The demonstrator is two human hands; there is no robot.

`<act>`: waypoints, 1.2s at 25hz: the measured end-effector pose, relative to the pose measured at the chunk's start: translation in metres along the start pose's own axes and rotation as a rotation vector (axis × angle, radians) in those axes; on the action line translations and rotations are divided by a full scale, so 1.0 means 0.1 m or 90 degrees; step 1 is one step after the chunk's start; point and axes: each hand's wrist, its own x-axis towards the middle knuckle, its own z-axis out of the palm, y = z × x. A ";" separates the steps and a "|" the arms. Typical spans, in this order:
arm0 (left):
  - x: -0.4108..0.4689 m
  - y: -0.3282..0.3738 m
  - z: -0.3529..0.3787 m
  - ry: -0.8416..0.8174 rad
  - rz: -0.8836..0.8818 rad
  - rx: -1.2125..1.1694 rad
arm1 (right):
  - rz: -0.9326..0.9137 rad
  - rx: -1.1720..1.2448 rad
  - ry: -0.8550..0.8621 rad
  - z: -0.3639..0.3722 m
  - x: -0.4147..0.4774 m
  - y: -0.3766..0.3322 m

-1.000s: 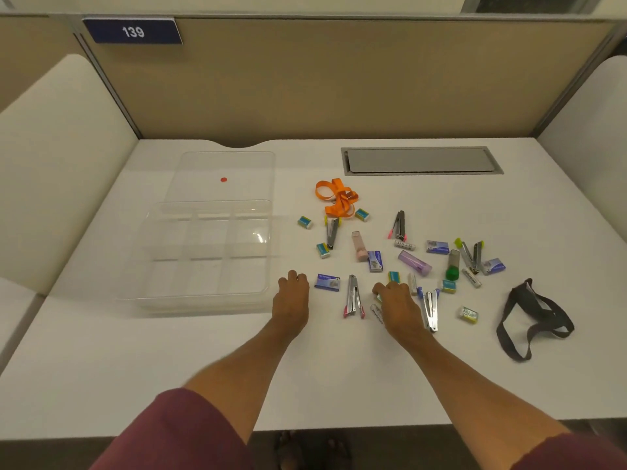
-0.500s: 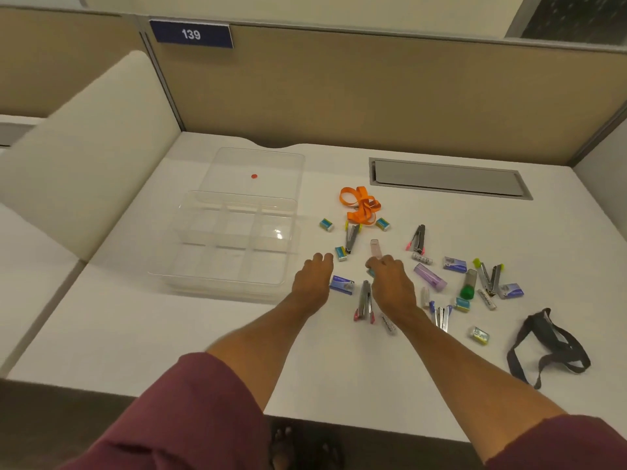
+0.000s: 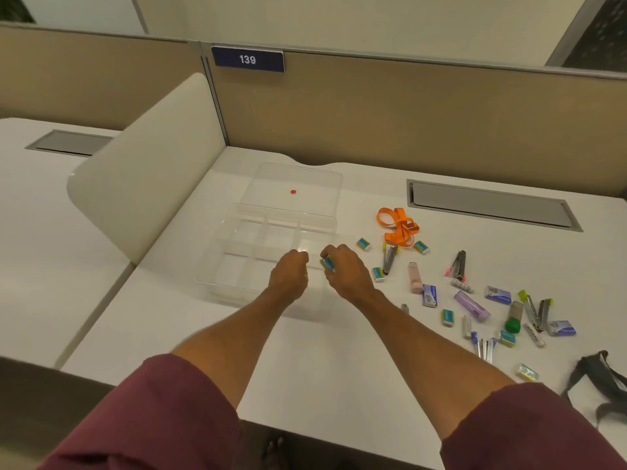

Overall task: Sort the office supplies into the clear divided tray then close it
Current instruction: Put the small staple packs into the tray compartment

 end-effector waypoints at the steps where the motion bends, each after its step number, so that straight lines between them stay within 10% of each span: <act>1: 0.01 -0.05 0.00 -0.014 -0.003 0.011 | 0.002 -0.002 -0.011 0.05 0.03 -0.05; 12: 0.12 -0.31 0.12 -0.088 0.073 0.140 | 0.028 -0.246 -0.074 0.57 0.19 -0.20; 30: 0.00 0.91 0.41 -0.093 0.306 0.076 | 0.287 -0.142 0.078 -0.08 -0.58 1.03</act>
